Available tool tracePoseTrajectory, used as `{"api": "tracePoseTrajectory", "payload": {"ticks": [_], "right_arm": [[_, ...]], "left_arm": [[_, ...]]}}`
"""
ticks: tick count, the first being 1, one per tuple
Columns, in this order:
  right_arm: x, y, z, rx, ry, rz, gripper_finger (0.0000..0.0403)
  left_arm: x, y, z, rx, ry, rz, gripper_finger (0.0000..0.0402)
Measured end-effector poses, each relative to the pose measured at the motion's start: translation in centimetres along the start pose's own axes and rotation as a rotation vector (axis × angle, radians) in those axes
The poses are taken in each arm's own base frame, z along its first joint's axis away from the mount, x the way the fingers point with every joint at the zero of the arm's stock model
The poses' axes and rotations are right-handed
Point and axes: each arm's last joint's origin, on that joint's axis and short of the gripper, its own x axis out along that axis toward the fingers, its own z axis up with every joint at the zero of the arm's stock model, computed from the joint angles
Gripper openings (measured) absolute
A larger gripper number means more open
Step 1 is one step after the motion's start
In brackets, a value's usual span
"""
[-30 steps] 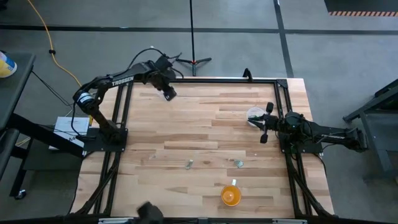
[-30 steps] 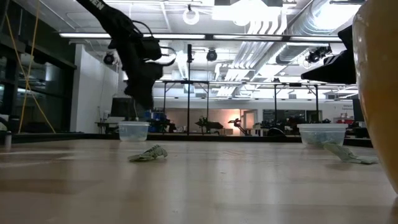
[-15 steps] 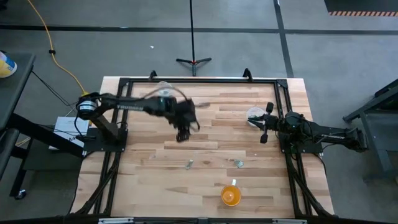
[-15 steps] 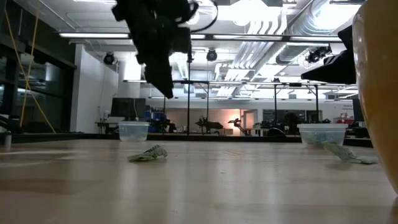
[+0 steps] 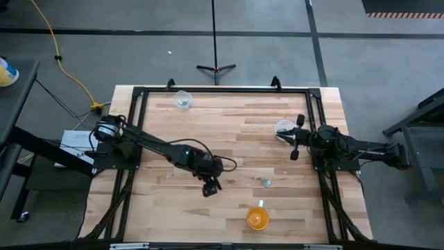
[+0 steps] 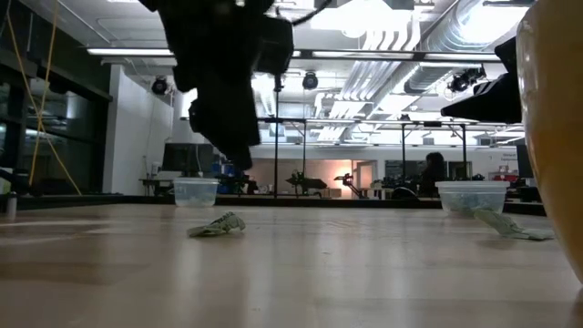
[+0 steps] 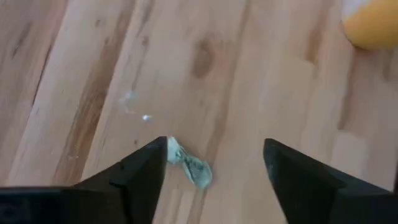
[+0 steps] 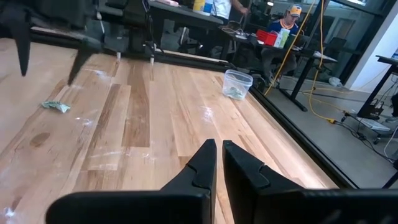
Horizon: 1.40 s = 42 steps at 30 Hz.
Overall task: Pick and place items into bin
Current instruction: Put the stevia packet into the top transparent bin
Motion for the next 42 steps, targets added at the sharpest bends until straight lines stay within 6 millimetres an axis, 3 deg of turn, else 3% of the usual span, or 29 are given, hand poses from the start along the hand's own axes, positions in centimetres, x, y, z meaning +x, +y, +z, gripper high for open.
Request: {"api": "tracePoseTrajectory", "payload": {"ticks": [5, 9, 20, 25, 33, 39, 42], "right_arm": [[0.0, 0.0, 0.0, 0.0, -0.002, 0.0, 0.0017], [0.0, 0.0, 0.0, 0.0, -0.004, 0.007, 0.0019], [0.0, 0.0, 0.0, -0.001, -0.005, 0.013, 0.0017], [0.0, 0.0, 0.0, -0.011, -0.005, 0.012, 0.002], [0.0, 0.0, 0.0, -0.012, -0.005, 0.011, 0.0018], [0.0, 0.0, 0.0, -0.011, -0.005, 0.011, 0.002], [0.0, 0.0, 0.0, -0.007, -0.005, 0.008, 0.0017]], "left_arm": [[1.3, 0.4, -0.4, -0.104, 0.046, 0.039, 0.0355], [2.3, 0.6, -0.7, -0.155, 0.071, 0.062, 0.0376], [4.9, 1.1, -1.3, -0.222, 0.106, 0.138, 0.0352], [5.0, 1.3, -1.4, -0.224, 0.109, 0.156, 0.0288], [5.1, 1.5, -1.5, -0.151, 0.103, 0.181, 0.0142], [4.9, 1.8, -1.1, 0.005, 0.136, 0.119, 0.003], [4.6, 2.5, -0.6, 0.053, 0.144, 0.104, 0.0022]]}}
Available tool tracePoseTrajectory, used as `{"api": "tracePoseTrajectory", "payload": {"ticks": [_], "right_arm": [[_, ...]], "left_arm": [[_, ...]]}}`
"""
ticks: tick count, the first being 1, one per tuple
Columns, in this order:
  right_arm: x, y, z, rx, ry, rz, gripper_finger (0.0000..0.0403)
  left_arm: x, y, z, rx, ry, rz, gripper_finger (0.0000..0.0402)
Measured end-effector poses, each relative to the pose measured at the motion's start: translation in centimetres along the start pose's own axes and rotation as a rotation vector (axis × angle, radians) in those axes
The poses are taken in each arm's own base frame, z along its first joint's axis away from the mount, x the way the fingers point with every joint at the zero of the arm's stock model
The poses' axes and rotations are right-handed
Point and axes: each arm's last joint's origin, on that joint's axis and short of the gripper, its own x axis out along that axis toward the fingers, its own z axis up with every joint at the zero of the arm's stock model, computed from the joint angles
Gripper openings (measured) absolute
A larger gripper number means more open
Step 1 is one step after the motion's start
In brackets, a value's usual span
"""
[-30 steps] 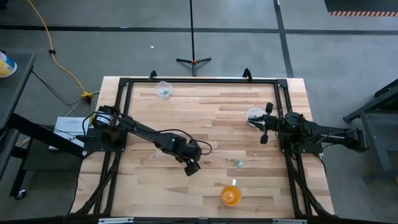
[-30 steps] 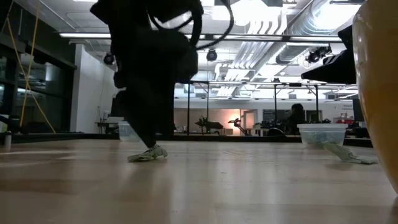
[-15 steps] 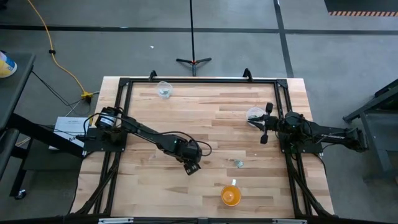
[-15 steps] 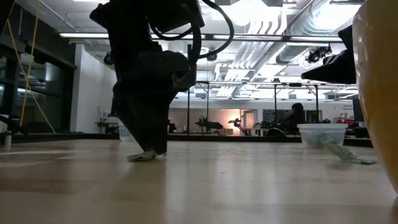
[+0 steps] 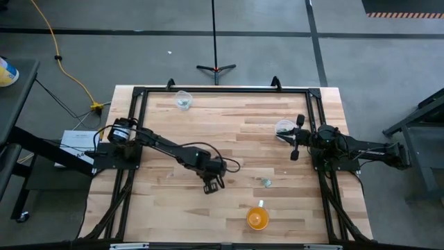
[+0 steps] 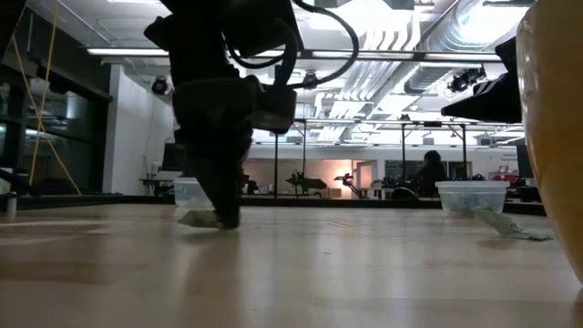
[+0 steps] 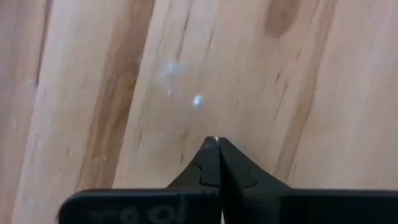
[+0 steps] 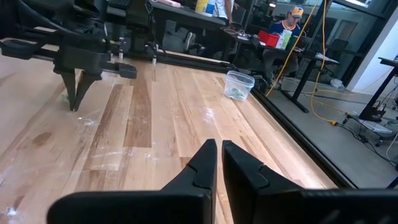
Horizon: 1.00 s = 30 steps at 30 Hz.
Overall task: Pick and place items into bin
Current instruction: Put the stevia packet into the top transparent bin
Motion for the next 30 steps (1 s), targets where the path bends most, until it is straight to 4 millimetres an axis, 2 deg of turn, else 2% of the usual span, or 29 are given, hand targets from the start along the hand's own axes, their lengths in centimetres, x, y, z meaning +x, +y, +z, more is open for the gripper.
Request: {"api": "tracePoseTrajectory", "payload": {"ticks": [4, 7, 11, 14, 18, 25, 30], "right_arm": [[0.0, 0.0, 0.0, 0.006, -0.001, -0.002, 0.0014], [0.0, 0.0, 0.0, 0.015, -0.004, -0.002, 0.0014], [0.0, 0.0, 0.1, 0.034, -0.011, -0.004, 0.0014], [0.0, 0.0, 0.2, 0.035, -0.016, -0.006, 0.0014], [0.0, -0.1, 0.1, 0.039, -0.011, -0.026, 0.0014], [0.0, -0.2, 0.1, 0.046, -0.003, -0.072, 0.0013], [0.0, -0.2, 0.1, 0.047, -0.003, -0.072, 0.0013]], "left_arm": [[-1.2, 1.5, 0.9, 0.073, 0.056, 0.049, 0.0041], [-3.1, 3.1, 2.2, 0.125, 0.097, 0.116, 0.0022], [-5.7, 6.4, 3.6, 0.182, 0.191, 0.307, 0.0021], [-7.4, 9.8, 4.2, 0.191, 0.274, 0.484, 0.0035], [-9.3, 14.7, 5.0, 0.143, 0.331, 0.576, 0.0025], [-11.1, 24.5, 4.5, 0.016, 0.358, 0.557, 0.0022], [-12.2, 29.2, 3.4, -0.067, 0.329, 0.489, 0.0024]]}}
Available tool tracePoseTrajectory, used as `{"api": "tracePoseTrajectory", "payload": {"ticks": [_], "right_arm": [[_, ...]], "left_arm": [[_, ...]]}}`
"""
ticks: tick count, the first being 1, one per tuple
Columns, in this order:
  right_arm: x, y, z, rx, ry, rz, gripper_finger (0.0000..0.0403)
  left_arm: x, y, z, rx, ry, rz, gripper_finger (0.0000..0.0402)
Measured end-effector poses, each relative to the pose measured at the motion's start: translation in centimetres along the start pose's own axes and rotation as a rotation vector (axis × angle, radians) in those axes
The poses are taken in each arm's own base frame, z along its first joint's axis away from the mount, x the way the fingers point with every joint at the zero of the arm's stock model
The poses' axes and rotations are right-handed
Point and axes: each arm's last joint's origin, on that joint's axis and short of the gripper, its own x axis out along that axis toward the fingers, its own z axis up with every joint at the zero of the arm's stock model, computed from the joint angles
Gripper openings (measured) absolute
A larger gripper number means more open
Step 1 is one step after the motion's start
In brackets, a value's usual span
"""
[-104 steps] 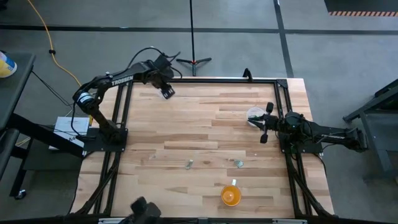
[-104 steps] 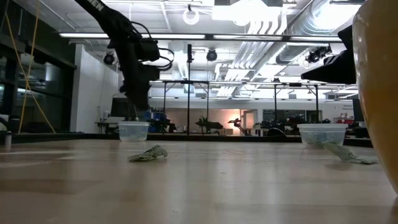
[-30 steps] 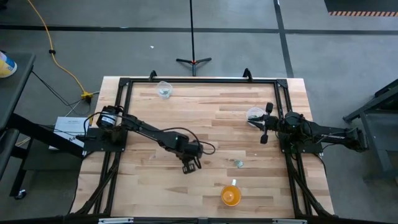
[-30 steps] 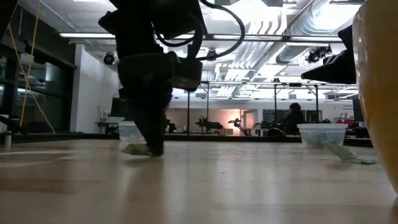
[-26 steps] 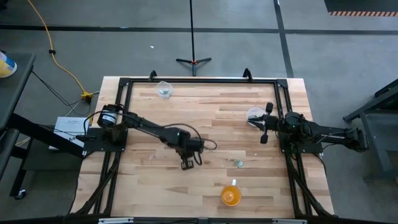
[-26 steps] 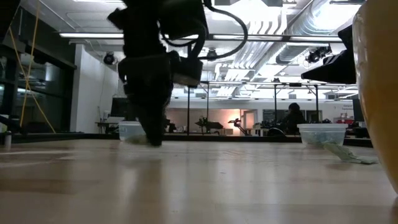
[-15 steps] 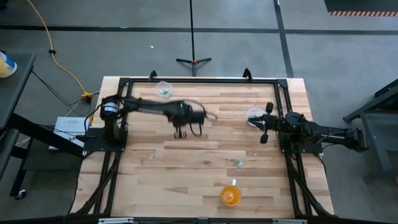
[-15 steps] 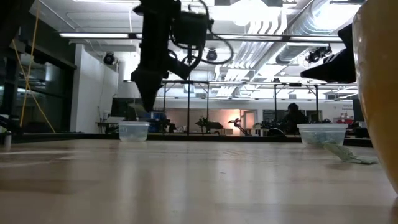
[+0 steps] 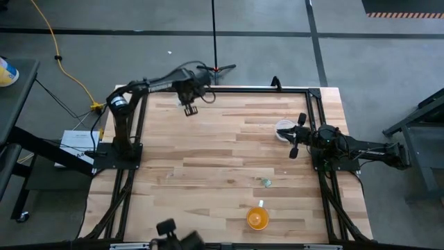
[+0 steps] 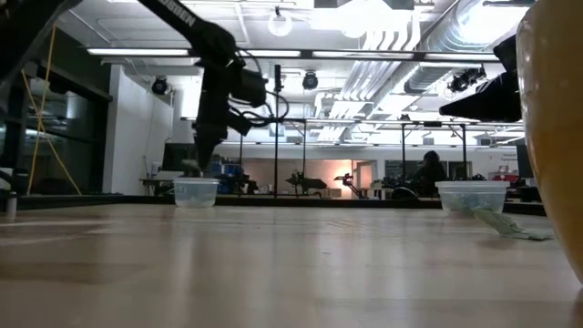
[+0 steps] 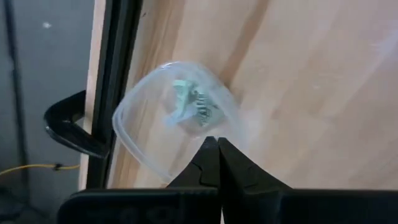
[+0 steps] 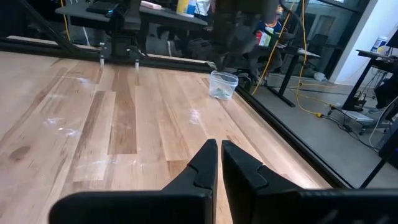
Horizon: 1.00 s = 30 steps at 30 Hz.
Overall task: Pick and place items into bin
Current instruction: Put the stevia packet into the top transparent bin
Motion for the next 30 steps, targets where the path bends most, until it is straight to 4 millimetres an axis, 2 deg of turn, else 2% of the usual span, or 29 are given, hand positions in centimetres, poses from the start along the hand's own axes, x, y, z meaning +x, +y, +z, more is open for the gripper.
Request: {"api": "tracePoseTrajectory", "payload": {"ticks": [4, 10, 14, 18, 21, 25, 27, 30], "right_arm": [[0.0, 0.0, 0.0, 0.0, 0.0, -0.001, 0.0012], [0.0, -0.1, 0.0, -0.001, 0.005, -0.029, 0.0012], [0.0, -0.1, 0.0, -0.009, 0.005, -0.029, 0.0012], [0.0, -0.1, 0.0, -0.011, 0.005, -0.029, 0.0012], [0.0, -0.1, 0.0, -0.011, 0.006, -0.028, 0.0012], [0.0, -0.1, -0.1, -0.011, 0.013, -0.025, 0.0012], [0.0, -0.1, -0.1, -0.012, 0.016, -0.024, 0.0012], [0.0, -0.1, -0.1, -0.011, 0.019, -0.024, 0.0012]], "left_arm": [[0.9, 2.1, -0.2, -0.051, -0.045, -0.033, 0.0031], [1.4, 3.7, -0.8, -0.102, -0.044, -0.036, 0.012], [1.2, 3.5, -0.6, -0.099, -0.063, -0.073, 0.0186], [-0.4, 2.2, 1.2, -0.096, -0.23, -0.221, 0.0226], [-2.6, -0.4, 3.2, -0.01, -0.415, -0.394, 0.0234], [-5.5, -6.3, 5.6, 0.185, -0.635, -0.535, 0.0236], [-7.1, -10.1, 6.3, 0.352, -0.732, -0.521, 0.0236], [-9.1, -15.9, 6.2, 0.568, -0.814, -0.415, 0.0236]]}}
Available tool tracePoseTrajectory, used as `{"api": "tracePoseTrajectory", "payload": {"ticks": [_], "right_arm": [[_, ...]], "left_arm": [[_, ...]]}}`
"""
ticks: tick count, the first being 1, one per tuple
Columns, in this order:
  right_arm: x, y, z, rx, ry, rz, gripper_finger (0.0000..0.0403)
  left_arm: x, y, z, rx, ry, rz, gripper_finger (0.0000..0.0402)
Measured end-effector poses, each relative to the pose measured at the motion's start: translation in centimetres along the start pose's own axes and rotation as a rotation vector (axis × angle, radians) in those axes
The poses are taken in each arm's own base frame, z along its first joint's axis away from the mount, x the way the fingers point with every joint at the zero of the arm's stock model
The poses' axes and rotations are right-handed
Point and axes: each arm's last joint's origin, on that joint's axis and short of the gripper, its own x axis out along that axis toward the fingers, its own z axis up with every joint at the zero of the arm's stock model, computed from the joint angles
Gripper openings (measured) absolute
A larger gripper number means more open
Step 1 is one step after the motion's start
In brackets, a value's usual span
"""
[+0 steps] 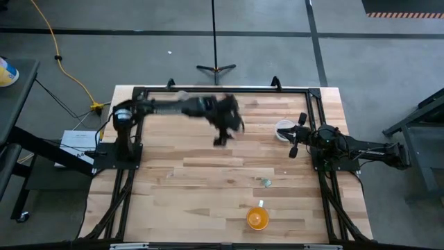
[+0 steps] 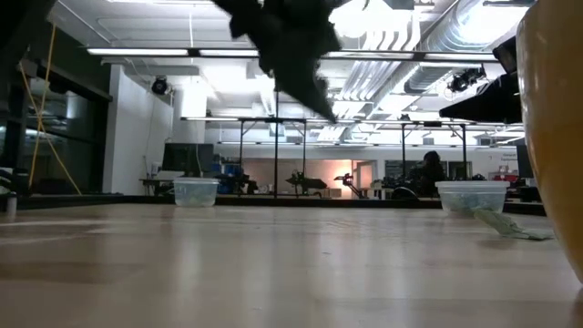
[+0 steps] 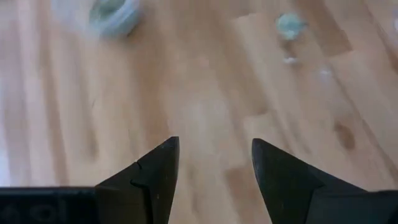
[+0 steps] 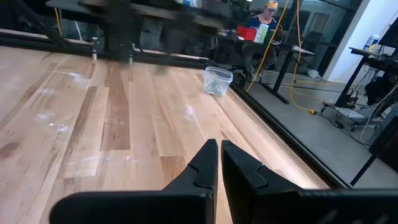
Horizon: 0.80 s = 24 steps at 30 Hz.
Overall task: Pick and place items into bin
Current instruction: Put the stevia packet into the top transparent bin
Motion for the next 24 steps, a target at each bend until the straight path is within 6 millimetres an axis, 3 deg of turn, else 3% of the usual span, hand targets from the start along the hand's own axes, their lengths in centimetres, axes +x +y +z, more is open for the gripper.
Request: {"api": "tracePoseTrajectory", "payload": {"ticks": [4, 7, 11, 15, 20, 24], "right_arm": [[0.0, 0.1, 0.0, 0.03, -0.002, 0.019, 0.0012], [0.0, 0.3, 0.1, 0.043, -0.018, 0.094, 0.0013], [-0.1, 0.8, 0.4, 0.064, -0.066, 0.292, 0.004], [-0.2, 1.4, 0.7, 0.155, -0.085, 0.422, 0.0104], [-0.1, 3.0, 0.1, 0.164, 0.013, 0.535, 0.0199], [0.0, 4.4, -0.4, 0.173, 0.108, 0.564, 0.0238]], "left_arm": [[1.1, -4.5, 2.6, 0.18, 0.008, 0.122, 0.0236], [1.1, -5.7, 2.7, 0.215, 0.103, 0.25, 0.0236], [0.2, -4.6, 1.3, 0.103, 0.197, 0.239, 0.0228], [-0.4, -2.8, -0.1, 0.003, 0.217, 0.142, 0.0193], [-1.4, -0.9, -1.6, -0.073, 0.245, 0.077, 0.0151], [-1.8, 0.3, -2.4, -0.119, 0.241, 0.036, 0.0127]]}}
